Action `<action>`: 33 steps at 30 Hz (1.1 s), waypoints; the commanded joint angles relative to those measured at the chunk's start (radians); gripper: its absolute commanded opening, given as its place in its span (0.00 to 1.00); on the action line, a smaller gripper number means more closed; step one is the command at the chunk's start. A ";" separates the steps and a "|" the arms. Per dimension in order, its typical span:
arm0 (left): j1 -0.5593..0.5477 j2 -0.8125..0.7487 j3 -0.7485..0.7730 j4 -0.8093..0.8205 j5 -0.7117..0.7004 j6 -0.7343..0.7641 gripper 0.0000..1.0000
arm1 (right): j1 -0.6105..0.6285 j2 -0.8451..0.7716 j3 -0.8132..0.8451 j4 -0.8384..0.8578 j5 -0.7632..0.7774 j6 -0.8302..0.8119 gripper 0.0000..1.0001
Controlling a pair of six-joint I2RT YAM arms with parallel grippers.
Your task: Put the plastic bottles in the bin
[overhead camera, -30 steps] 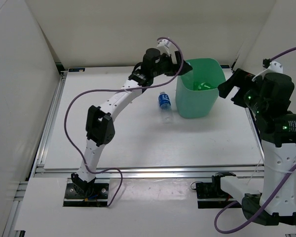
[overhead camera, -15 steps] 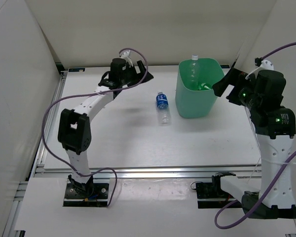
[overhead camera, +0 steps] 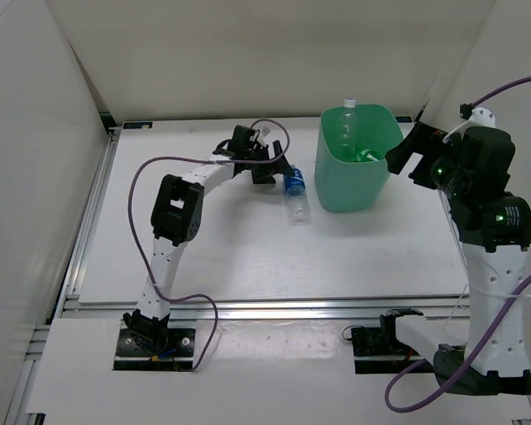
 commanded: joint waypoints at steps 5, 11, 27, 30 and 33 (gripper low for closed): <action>-0.046 0.038 0.071 -0.047 0.071 -0.020 1.00 | -0.003 -0.018 0.031 -0.027 0.076 -0.073 1.00; -0.055 0.130 0.173 -0.047 0.154 -0.057 0.97 | -0.003 -0.027 0.008 -0.027 0.104 -0.082 1.00; 0.022 -0.085 0.283 -0.047 0.015 -0.115 0.38 | -0.003 -0.027 -0.061 0.002 0.093 -0.063 1.00; 0.032 -0.138 0.368 -0.047 -0.125 -0.138 0.39 | -0.003 -0.027 -0.061 0.011 0.082 -0.063 1.00; 0.043 -0.148 0.501 -0.047 -0.214 -0.164 0.44 | -0.003 -0.027 -0.061 0.011 0.082 -0.063 1.00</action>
